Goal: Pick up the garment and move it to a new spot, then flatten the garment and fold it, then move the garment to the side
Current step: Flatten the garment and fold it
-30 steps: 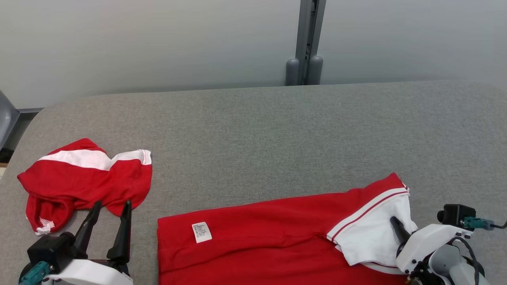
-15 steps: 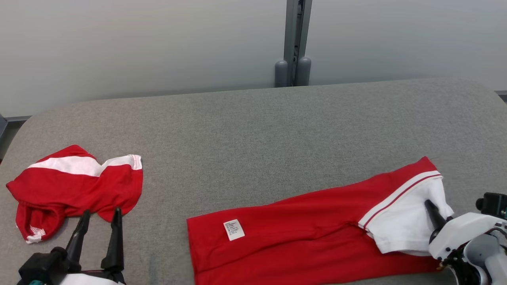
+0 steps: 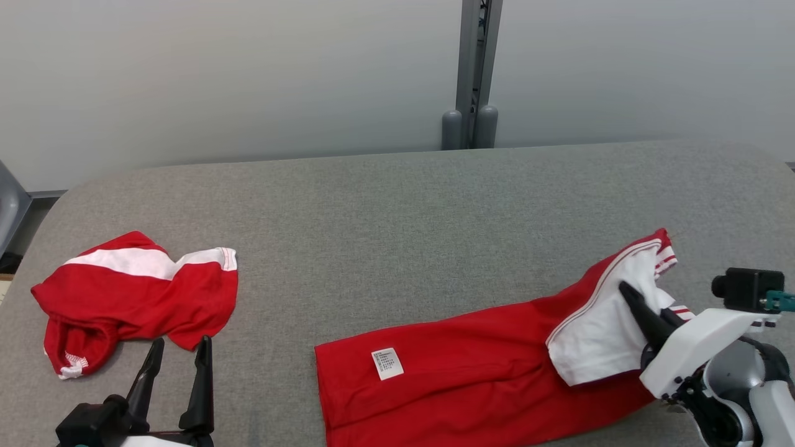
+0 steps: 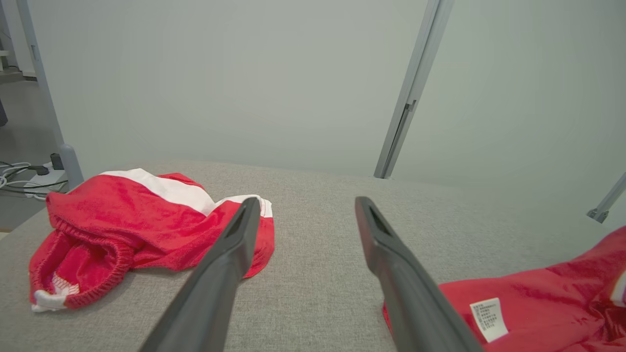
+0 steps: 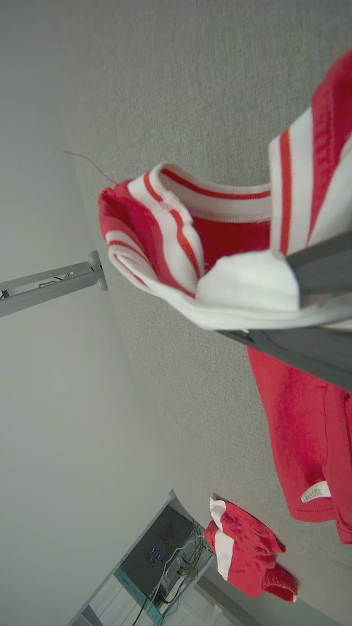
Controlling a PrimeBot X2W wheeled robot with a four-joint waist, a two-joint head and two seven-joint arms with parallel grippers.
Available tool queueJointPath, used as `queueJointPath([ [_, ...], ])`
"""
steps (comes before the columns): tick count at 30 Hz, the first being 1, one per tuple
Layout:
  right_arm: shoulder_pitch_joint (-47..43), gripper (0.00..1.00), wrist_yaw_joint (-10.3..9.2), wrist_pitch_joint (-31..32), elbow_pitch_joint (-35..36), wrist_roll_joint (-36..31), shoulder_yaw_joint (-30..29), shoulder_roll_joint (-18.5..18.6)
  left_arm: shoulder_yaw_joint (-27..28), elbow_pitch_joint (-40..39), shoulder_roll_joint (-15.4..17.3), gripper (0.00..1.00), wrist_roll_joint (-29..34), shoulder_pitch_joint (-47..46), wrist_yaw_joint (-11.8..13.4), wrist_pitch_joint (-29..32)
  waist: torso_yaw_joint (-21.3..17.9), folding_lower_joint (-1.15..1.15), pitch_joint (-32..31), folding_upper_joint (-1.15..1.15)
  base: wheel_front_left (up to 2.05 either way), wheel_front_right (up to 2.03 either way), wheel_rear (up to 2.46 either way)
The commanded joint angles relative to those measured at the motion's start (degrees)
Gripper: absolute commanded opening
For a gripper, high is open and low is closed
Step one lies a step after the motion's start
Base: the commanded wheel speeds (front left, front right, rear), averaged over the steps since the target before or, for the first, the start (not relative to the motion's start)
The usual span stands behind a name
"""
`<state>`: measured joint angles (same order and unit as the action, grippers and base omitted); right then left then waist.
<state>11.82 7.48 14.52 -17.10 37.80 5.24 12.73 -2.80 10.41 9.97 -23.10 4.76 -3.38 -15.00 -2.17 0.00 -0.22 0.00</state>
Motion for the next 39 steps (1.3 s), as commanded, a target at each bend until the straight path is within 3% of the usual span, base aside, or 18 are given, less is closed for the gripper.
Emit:
queueJointPath([
  [1, -1.0, 0.0, 0.03, 1.4, 2.4, -1.1, 0.3, -0.4, 0.4, 0.5, -0.3, 1.0, 0.6, -0.7, -0.5, -0.2, 0.5, 0.0, -0.4, 0.0, 0.0, 0.0, 0.0],
  [7, -3.3, 0.0, 0.03, 8.1, 12.2, -4.6, 3.8, -4.3, 1.2, 1.8, -1.8, 1.0, 2.0, -1.1, -1.6, -0.2, 2.4, 0.0, -0.7, 0.0, 0.0, 0.0, 0.0],
  [11, -3.6, 0.0, 0.03, 10.2, 13.6, -4.8, 6.7, -7.1, 1.5, 2.9, -2.2, 1.0, 2.5, -2.0, -2.4, -0.2, 4.1, 0.0, -0.5, 0.0, 0.0, 0.0, 0.0],
  [22, 0.5, 0.0, 0.03, 6.0, 2.4, -1.2, 14.7, -9.7, 1.1, 5.0, -2.4, 1.0, 3.5, -3.4, -3.7, -0.2, 10.5, 0.0, -0.1, 0.0, 0.0, 0.0, 0.0],
  [32, 5.5, 0.0, 0.03, 0.4, -7.6, 5.6, 24.4, -9.7, 0.5, 6.1, -2.2, 1.0, 3.9, -4.3, -4.1, -0.2, 13.3, 0.0, -0.1, 0.0, 0.0, 0.0, 0.0],
  [34, 6.4, 0.1, 0.03, -0.6, -9.2, 6.9, 26.1, -9.7, 0.4, 6.3, -2.1, 1.0, 3.9, -4.2, -4.2, -0.2, 13.4, 0.0, -0.2, 0.0, 0.0, 0.0, 0.0],
  [35, 6.9, 0.4, 0.03, -1.1, -9.9, 7.6, 26.9, -9.7, 0.4, 6.4, -2.1, 1.0, 3.9, -4.2, -4.2, -0.2, 13.4, 0.0, -0.2, 0.0, 0.0, 0.0, 0.0],
  [36, 7.4, 0.61, 0.04, -1.8, -10.3, 8.3, 28.0, -9.7, 0.4, 6.5, -2.1, 1.0, 3.9, -4.2, -4.2, -0.2, 13.4, 0.0, -0.2, 0.0, 0.0, 0.0, 0.0],
  [37, 7.8, 0.96, 0.04, -2.5, -10.4, 9.3, 29.0, -9.8, 0.5, 6.6, -2.1, 1.0, 3.9, -4.1, -4.1, -0.2, 13.3, 0.0, -0.2, 0.0, 0.0, 0.0, 0.0],
  [39, 8.4, 1.0, 0.03, -4.0, -10.8, 11.2, 30.8, -9.7, 0.6, 6.8, -2.0, 1.0, 3.9, -4.1, -4.1, -0.2, 12.9, 0.0, -0.4, 0.0, 0.0, 0.0, 0.0],
])
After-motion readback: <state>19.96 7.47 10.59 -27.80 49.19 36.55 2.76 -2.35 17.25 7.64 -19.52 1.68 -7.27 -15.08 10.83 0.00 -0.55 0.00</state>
